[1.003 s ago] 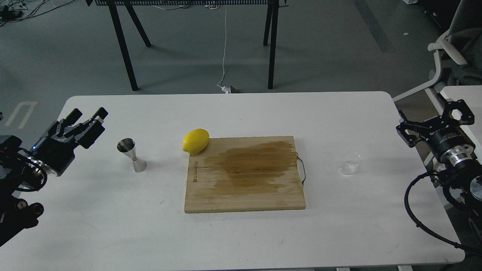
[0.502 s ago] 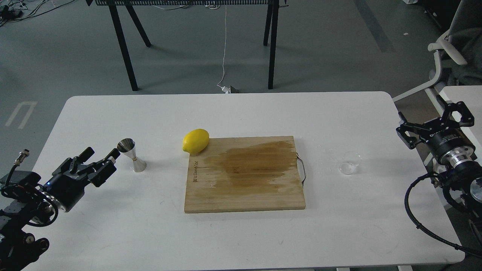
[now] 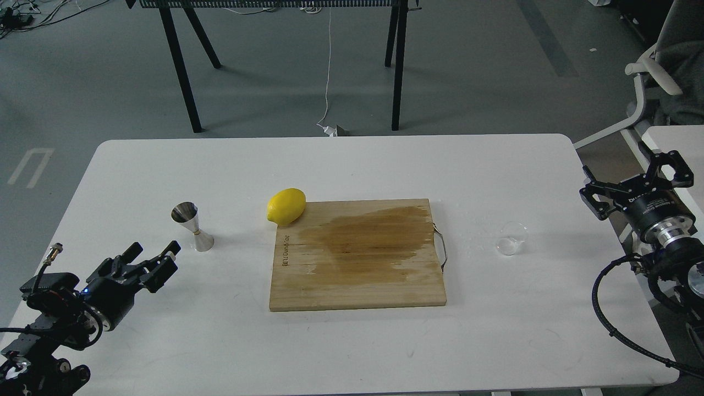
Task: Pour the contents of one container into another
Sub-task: 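Close the left gripper around the metal jigger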
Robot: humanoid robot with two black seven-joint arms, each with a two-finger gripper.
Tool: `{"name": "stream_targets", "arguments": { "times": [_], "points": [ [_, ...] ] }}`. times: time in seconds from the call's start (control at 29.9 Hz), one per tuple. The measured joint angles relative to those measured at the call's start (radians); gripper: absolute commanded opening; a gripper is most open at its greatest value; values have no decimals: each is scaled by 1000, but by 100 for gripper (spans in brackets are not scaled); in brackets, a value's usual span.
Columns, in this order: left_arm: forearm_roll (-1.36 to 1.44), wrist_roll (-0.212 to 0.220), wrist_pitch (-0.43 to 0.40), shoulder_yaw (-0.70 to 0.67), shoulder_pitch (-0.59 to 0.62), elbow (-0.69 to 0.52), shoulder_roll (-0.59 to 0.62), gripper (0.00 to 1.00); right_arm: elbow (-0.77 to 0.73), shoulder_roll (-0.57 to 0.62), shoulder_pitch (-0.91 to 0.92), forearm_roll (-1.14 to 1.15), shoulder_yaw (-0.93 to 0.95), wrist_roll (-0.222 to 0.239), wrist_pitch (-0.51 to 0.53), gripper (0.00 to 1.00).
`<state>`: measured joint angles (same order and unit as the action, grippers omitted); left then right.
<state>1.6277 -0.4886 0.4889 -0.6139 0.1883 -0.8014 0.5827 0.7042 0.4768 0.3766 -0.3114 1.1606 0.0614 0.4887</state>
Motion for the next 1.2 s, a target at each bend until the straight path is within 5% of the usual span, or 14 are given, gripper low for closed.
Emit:
{"name": "stream_targets", "arguments": {
  "times": [1.2],
  "points": [
    [1, 0, 0, 46, 82, 39, -124, 100, 0, 0, -13, 0, 1, 0, 0, 99]
  ]
}}
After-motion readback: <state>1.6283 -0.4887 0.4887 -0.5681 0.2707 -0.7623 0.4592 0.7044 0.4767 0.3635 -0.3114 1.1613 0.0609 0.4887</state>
